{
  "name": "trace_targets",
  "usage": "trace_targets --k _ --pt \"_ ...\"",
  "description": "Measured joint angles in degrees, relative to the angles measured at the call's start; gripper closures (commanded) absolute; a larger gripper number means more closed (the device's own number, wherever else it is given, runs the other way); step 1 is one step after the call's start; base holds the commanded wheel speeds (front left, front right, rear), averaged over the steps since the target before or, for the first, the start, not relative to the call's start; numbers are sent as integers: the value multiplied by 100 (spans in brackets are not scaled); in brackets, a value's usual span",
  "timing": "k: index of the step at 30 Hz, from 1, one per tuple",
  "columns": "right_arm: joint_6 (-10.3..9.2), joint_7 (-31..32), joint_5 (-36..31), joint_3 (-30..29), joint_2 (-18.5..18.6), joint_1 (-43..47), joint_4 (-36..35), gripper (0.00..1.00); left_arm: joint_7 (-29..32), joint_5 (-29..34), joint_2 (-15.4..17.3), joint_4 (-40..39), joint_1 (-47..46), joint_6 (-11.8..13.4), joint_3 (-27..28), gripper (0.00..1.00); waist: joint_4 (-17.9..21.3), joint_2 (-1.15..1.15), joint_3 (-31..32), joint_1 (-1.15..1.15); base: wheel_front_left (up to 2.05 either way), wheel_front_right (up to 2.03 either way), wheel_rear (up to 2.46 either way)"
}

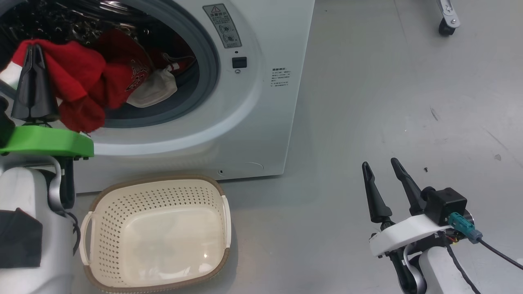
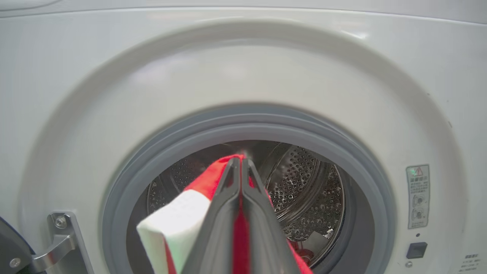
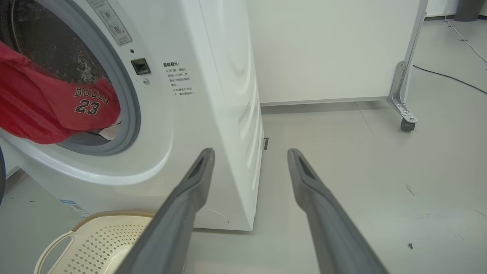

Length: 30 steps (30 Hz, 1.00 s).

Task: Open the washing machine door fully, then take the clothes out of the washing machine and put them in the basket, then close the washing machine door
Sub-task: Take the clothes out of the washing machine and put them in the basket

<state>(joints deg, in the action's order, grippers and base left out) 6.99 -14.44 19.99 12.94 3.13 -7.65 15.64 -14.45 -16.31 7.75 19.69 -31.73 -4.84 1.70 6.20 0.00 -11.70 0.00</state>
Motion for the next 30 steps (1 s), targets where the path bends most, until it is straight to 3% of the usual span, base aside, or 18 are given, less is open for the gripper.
trace_targets --k 22,30 --pt "0 0 -5 5 -1 12 -19 0 -27 240 -236 -1464 564 -45 157 100 44 0 -102 0 0 0 0" --pt "0 0 -5 19 -2 12 -32 0 -27 297 -294 -1339 951 -59 78 100 49 0 -153 0 0 0 0"
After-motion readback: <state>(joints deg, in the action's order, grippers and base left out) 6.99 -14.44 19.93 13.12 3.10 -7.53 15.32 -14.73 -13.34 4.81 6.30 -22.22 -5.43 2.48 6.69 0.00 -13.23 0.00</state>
